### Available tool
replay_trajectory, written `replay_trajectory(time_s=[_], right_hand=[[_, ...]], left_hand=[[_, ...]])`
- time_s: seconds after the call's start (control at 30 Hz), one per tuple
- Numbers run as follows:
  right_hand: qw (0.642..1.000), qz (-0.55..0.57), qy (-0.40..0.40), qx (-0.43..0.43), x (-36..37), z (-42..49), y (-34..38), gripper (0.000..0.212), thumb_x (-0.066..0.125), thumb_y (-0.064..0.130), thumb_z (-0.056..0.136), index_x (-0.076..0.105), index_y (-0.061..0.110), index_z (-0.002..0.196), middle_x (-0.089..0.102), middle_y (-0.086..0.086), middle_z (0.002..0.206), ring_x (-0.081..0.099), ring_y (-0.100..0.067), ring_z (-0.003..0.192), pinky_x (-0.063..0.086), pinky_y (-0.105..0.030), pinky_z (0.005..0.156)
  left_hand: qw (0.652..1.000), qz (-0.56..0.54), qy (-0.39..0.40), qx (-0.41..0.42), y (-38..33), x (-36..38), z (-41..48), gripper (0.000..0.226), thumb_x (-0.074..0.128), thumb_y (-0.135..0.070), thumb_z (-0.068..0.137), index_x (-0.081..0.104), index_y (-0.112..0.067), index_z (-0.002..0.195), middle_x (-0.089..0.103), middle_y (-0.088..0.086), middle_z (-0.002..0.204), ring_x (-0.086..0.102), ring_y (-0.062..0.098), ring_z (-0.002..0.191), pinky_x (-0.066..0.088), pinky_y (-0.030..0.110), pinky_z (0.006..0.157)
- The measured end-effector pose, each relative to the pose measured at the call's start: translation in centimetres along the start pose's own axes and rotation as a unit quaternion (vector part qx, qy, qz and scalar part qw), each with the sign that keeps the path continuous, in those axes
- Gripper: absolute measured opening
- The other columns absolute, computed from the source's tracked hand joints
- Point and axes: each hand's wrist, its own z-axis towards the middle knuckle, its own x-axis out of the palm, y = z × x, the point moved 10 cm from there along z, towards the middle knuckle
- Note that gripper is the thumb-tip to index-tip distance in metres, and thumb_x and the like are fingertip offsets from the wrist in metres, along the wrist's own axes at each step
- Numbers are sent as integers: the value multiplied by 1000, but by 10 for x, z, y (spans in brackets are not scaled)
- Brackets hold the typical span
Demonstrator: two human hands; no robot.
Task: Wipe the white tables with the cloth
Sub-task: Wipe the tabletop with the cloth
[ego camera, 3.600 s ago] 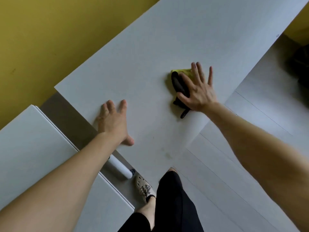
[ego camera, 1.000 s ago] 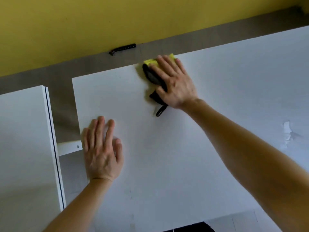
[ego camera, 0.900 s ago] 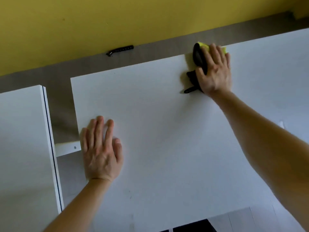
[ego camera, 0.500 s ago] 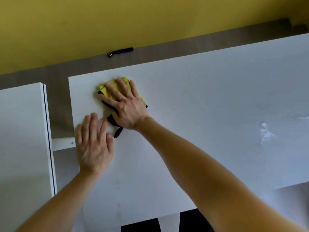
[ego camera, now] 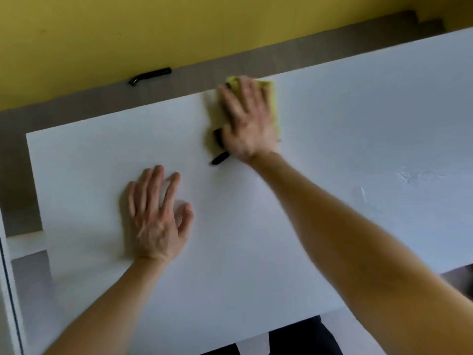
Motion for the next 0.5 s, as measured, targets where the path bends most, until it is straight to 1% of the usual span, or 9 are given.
replay_trajectory(time_s=[0.1, 0.13, 0.2, 0.27, 0.33, 0.37, 0.43, 0.47, 0.5], right_hand=[[981, 5, 59, -182, 25, -23, 110, 80, 36, 50, 94, 37, 26, 169, 24, -16, 178, 18, -35, 167, 6, -59, 133], [973, 12, 73, -217, 27, -24, 117, 78, 34, 49, 95, 38, 26, 169, 25, -14, 179, 19, -34, 167, 7, -57, 134], [966, 30, 76, -245, 23, -17, 87, 75, 40, 42, 95, 42, 23, 167, 29, -12, 177, 23, -32, 166, 6, -54, 136], [983, 25, 42, -177, 4, 0, 9, 74, 48, 38, 95, 42, 22, 167, 32, -12, 176, 25, -33, 165, 6, -54, 137], [1000, 13, 11, -26, -20, 8, -89, 73, 49, 38, 98, 39, 24, 169, 29, -12, 177, 23, -34, 166, 7, -55, 136], [998, 4, -6, 55, -32, 5, -126, 72, 47, 39, 99, 36, 27, 170, 27, -10, 178, 20, -32, 167, 6, -54, 136], [986, -1, -27, 167, -36, -1, -144, 73, 43, 46, 99, 34, 29, 170, 23, -7, 180, 15, -29, 168, 2, -53, 137], [982, -1, -35, 186, -32, -6, -123, 73, 42, 51, 100, 35, 29, 170, 24, -7, 180, 16, -29, 168, 2, -54, 136], [984, 2, -43, 171, -25, -11, -89, 73, 42, 56, 101, 38, 27, 169, 27, -8, 179, 18, -30, 167, 3, -56, 136]], left_hand=[[1000, -1, -1, -5, -1, -2, 1, 58, 53, -43, 105, 59, -12, 153, 36, 14, 173, 35, 38, 160, 28, 66, 125], [1000, 1, 3, -3, -2, -2, 2, 58, 52, -44, 105, 60, -12, 152, 37, 15, 173, 35, 38, 160, 29, 66, 125], [1000, 4, 7, 1, -2, -2, 4, 60, 52, -44, 105, 57, -14, 156, 37, 14, 173, 36, 39, 160, 29, 66, 125], [1000, 0, 6, 1, -1, -3, 4, 61, 55, -42, 103, 55, -14, 158, 37, 15, 173, 36, 39, 160, 29, 66, 125], [1000, -9, 5, 3, -2, -4, 3, 61, 56, -40, 102, 56, -14, 157, 39, 16, 172, 36, 40, 160, 28, 66, 125], [1000, -12, 4, 4, -2, -4, 2, 61, 56, -40, 102, 57, -14, 156, 39, 17, 171, 36, 40, 160, 28, 65, 125], [1000, -11, 2, 2, -2, -4, 3, 60, 56, -41, 102, 57, -14, 156, 40, 17, 171, 36, 39, 160, 28, 65, 126], [1000, -9, 2, 3, -2, -6, 2, 60, 55, -41, 103, 57, -14, 156, 40, 18, 170, 35, 39, 160, 28, 64, 126], [1000, -12, 1, 4, -3, -7, 2, 60, 55, -41, 103, 56, -15, 157, 40, 18, 170, 35, 39, 160, 27, 64, 126]])
